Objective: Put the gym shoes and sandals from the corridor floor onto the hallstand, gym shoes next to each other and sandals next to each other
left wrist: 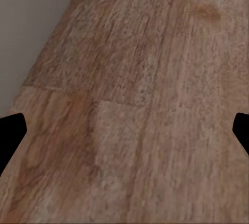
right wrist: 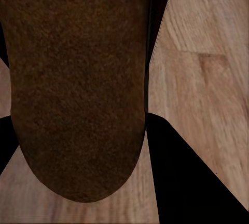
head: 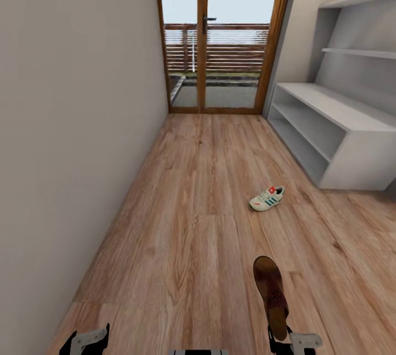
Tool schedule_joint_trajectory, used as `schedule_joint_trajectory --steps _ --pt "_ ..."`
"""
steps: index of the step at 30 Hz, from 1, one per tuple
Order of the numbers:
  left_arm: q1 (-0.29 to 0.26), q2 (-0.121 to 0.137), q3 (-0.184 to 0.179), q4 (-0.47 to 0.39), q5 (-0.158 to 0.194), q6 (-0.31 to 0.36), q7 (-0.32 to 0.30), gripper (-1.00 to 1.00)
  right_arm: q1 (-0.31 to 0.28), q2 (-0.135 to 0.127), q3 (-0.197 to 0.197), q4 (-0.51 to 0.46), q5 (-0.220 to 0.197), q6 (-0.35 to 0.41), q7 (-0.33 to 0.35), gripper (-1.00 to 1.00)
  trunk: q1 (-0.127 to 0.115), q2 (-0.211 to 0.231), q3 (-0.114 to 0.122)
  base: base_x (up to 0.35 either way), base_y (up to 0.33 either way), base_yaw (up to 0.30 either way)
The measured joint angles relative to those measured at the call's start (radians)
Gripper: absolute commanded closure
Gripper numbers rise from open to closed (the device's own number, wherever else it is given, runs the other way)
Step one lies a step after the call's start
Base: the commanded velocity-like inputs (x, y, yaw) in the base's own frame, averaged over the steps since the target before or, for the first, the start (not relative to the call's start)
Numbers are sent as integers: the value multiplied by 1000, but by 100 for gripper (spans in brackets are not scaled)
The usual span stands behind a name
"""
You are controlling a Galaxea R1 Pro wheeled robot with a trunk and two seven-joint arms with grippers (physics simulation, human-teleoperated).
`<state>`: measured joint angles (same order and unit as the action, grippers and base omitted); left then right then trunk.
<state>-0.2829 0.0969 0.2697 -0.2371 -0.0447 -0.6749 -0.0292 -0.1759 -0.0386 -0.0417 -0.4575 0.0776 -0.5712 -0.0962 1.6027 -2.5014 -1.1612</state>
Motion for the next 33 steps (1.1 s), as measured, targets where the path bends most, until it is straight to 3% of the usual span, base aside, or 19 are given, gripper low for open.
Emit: schedule_joint_trajectory --steps 33 --pt "0 0 0 0 0 0 0 -100 0 -1 -1 1 0 1 -1 100 0 0 0 330 0 0"
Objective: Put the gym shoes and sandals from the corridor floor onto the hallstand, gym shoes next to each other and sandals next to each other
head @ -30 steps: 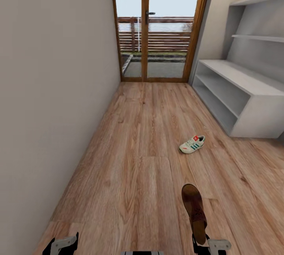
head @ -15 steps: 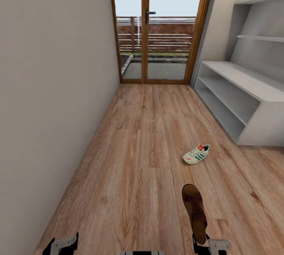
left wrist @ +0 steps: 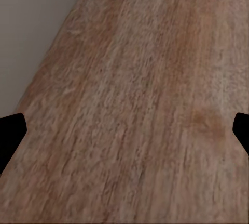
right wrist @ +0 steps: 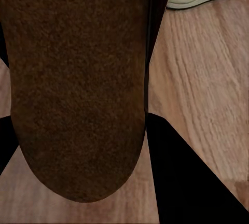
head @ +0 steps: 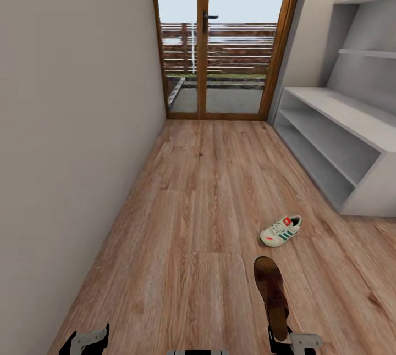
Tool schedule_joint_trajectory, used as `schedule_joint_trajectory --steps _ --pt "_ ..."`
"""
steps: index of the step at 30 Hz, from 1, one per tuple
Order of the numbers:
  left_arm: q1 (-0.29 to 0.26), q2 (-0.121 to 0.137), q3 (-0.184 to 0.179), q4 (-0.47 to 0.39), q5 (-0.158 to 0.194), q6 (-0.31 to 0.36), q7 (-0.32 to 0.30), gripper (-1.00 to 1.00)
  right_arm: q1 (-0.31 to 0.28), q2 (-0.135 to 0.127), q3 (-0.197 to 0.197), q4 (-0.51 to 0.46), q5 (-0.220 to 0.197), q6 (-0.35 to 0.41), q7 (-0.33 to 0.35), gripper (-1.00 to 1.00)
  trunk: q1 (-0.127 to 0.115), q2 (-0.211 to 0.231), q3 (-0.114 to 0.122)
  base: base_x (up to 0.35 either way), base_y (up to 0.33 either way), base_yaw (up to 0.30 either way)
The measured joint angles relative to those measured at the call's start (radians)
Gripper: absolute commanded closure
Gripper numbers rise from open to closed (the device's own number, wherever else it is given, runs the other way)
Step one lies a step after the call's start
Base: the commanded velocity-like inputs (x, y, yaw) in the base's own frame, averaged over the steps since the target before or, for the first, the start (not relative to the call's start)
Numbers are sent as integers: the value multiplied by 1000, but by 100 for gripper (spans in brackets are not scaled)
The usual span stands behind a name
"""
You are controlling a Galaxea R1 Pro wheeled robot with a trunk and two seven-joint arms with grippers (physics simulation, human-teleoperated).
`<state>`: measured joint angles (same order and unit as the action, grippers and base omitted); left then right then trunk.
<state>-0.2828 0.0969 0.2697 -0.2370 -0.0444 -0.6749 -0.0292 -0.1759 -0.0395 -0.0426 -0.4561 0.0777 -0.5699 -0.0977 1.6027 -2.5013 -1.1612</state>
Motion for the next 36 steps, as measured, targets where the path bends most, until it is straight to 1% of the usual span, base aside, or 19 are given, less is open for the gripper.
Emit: schedule_joint_trajectory --steps 36 --pt "0 0 0 0 0 0 0 -100 0 0 0 -1 0 0 0 100 0 0 0 330 0 0"
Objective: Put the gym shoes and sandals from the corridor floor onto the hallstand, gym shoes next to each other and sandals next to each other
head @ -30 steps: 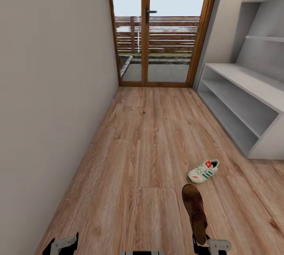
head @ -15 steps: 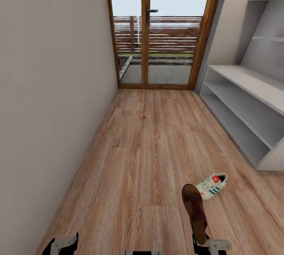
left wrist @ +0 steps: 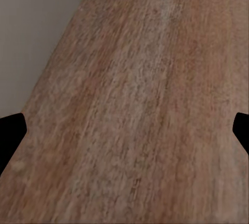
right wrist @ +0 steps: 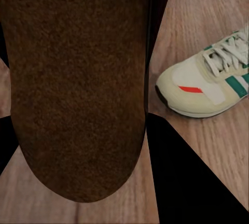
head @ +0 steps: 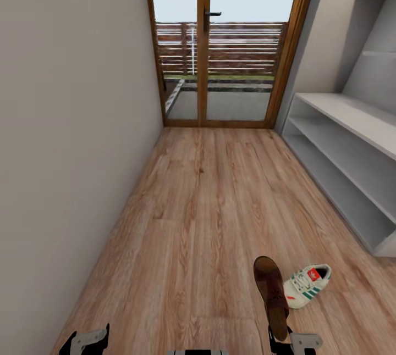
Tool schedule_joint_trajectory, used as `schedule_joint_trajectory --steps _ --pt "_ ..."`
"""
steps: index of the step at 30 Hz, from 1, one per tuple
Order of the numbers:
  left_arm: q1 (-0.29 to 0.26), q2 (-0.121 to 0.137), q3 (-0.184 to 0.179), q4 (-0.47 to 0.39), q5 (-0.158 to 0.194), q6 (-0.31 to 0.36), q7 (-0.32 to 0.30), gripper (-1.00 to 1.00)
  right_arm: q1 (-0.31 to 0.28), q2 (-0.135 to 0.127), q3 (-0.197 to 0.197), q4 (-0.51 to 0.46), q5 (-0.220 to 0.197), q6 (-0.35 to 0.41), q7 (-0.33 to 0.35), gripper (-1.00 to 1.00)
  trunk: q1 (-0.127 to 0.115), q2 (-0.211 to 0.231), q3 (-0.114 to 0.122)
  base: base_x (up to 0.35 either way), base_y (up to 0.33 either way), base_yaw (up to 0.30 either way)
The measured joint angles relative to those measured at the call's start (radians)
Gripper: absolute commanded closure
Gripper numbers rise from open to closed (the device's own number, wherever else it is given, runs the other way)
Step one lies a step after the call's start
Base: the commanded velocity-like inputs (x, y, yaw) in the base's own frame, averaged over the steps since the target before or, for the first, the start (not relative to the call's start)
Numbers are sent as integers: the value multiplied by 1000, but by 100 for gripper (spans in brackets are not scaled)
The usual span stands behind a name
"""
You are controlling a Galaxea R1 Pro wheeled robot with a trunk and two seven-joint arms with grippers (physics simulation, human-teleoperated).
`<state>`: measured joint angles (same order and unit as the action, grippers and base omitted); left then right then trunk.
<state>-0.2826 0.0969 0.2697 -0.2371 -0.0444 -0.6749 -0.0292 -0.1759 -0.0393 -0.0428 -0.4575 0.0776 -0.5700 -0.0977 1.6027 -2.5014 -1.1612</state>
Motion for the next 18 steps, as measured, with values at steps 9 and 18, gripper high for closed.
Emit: schedule_joint_trajectory --steps 9,18 --pt "-1 0 0 0 0 0 0 -100 0 0 0 0 0 0 0 100 0 0 0 333 0 0" --pt "0 0 0 0 0 0 0 -100 0 0 0 0 0 0 0 100 0 0 0 333 0 0"
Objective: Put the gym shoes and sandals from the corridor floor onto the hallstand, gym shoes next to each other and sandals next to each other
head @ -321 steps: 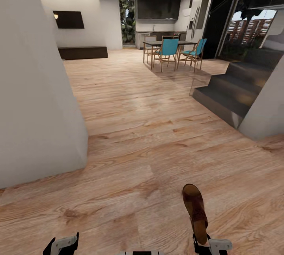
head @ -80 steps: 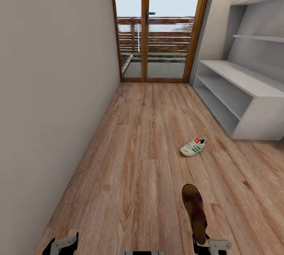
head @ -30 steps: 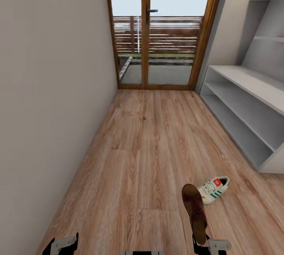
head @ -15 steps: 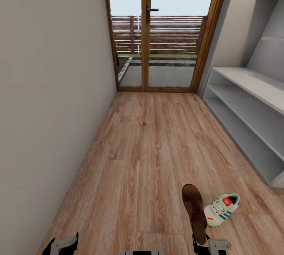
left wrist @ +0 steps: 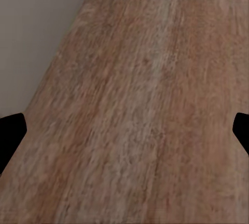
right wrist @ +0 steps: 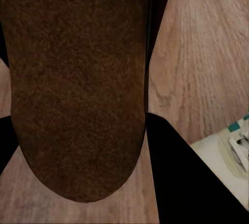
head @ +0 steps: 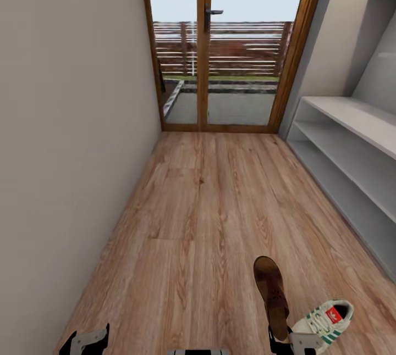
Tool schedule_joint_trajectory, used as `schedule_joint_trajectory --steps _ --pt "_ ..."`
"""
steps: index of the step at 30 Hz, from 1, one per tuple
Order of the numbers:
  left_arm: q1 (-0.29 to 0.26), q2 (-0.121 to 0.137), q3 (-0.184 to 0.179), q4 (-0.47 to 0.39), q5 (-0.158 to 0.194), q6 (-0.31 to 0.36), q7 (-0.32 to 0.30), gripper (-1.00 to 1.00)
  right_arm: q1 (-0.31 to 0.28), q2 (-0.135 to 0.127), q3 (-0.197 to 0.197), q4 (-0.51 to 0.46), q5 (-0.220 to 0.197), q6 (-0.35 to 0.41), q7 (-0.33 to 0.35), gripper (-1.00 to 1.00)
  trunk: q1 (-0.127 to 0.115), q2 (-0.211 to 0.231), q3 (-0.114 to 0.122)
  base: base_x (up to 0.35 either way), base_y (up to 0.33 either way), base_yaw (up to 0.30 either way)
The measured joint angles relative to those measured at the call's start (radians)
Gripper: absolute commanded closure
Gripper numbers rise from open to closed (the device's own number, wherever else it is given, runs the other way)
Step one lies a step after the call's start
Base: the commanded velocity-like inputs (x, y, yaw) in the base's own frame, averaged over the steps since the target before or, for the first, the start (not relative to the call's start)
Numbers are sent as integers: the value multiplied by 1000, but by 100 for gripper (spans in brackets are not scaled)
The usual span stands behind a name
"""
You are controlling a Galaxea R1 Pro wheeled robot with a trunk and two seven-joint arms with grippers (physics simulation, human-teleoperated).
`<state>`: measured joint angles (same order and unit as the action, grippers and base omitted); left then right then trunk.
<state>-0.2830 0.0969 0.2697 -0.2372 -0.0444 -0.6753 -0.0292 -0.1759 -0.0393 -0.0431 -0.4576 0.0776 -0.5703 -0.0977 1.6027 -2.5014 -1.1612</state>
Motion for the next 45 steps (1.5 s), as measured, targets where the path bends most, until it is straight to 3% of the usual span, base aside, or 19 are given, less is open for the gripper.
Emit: schedule_joint_trajectory --steps 45 --pt "1 0 0 1 0 0 0 -100 0 1 1 0 0 -1 0 100 0 0 0 333 0 0"
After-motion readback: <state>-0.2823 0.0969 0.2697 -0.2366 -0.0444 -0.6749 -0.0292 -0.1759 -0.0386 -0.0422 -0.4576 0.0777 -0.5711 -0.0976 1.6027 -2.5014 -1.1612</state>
